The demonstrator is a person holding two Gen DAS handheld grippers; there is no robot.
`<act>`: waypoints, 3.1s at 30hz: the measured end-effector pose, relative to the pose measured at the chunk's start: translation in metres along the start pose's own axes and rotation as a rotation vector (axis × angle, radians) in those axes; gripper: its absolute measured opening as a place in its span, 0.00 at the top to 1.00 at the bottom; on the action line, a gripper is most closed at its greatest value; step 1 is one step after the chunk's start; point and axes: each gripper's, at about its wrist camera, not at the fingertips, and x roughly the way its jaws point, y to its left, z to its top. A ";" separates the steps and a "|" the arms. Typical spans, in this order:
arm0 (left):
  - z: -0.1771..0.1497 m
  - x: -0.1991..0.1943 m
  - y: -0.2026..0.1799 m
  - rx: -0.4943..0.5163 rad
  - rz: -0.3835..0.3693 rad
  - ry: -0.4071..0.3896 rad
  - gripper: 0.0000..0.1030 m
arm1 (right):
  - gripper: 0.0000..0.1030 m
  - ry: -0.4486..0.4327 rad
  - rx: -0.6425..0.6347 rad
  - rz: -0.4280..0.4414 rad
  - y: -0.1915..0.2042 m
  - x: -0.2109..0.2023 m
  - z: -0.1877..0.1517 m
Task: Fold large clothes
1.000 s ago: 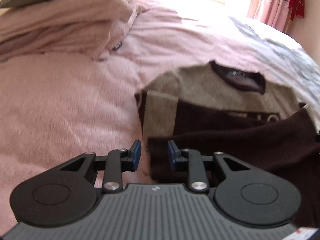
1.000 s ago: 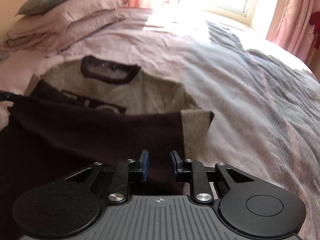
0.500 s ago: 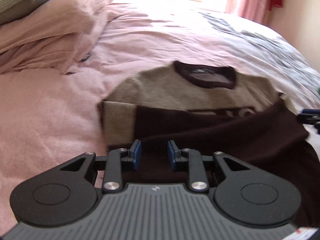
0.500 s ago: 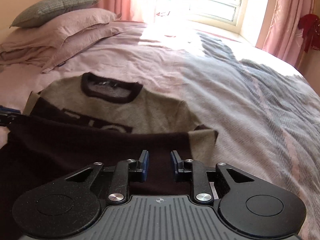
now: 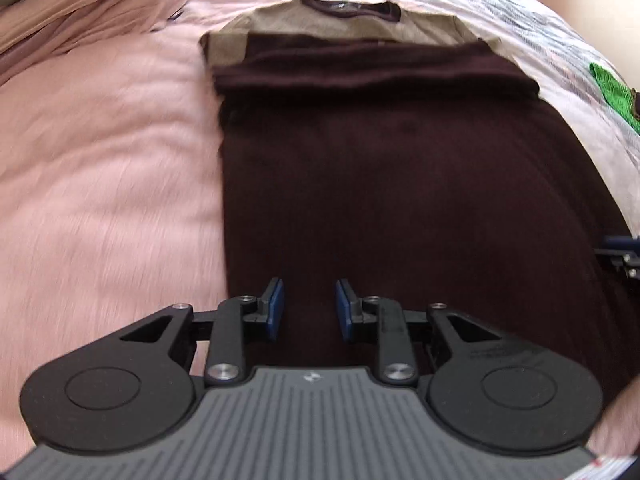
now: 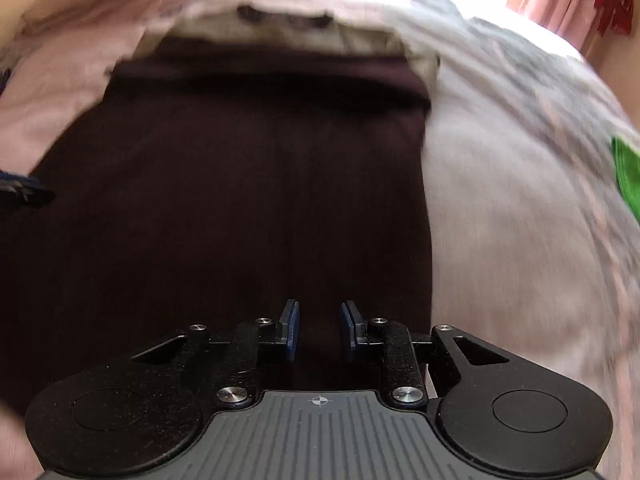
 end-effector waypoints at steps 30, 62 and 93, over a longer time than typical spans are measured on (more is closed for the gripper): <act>-0.011 -0.304 -0.152 -0.146 0.214 -0.042 0.51 | 0.45 -0.187 -0.029 0.290 -0.054 -0.280 -0.018; -0.033 -0.204 -0.026 -0.203 0.026 0.101 0.46 | 0.45 -0.039 0.163 0.311 -0.072 -0.182 -0.017; -0.094 -0.025 0.080 -0.513 -0.515 0.131 0.97 | 0.98 0.104 0.534 0.778 -0.144 0.007 -0.054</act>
